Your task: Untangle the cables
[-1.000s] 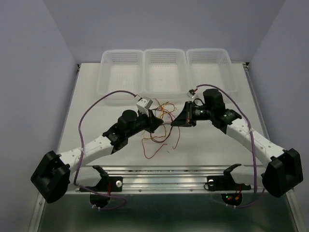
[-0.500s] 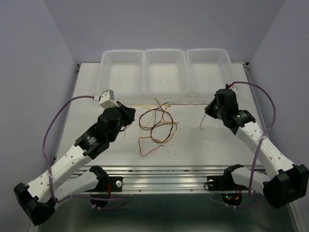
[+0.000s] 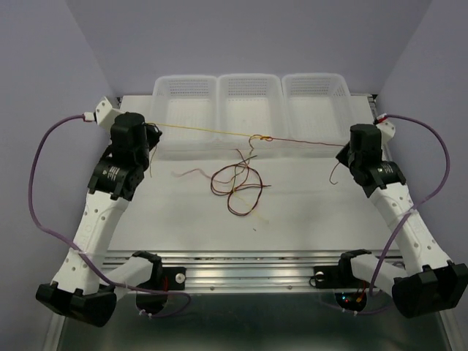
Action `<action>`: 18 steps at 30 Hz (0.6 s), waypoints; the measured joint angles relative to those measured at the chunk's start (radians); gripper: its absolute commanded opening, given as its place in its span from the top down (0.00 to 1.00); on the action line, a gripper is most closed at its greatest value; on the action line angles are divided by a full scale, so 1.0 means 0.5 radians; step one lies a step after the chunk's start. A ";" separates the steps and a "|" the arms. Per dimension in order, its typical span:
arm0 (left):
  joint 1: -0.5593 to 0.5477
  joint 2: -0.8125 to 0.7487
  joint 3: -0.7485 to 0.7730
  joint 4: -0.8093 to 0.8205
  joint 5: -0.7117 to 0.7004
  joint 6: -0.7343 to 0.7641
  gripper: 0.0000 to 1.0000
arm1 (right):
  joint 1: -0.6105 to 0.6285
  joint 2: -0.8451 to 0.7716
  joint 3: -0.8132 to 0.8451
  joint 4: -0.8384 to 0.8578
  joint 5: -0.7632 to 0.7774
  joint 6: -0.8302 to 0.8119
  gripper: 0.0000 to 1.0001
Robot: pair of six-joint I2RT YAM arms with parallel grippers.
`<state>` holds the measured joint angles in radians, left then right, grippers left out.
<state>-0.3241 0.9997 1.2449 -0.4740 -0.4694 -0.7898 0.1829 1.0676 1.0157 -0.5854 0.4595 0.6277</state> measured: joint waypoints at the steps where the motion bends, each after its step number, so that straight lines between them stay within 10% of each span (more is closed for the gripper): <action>1: 0.050 0.028 0.034 -0.008 0.031 0.011 1.00 | -0.021 -0.001 0.057 -0.014 0.005 -0.015 0.99; 18: 0.503 0.164 0.883 -0.293 0.304 0.241 1.00 | -0.041 0.078 1.068 -0.095 0.335 -0.334 0.99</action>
<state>-0.0727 1.0817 1.6867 -0.6205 -0.3172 -0.6693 0.1623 1.1065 1.5497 -0.6327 0.6270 0.4606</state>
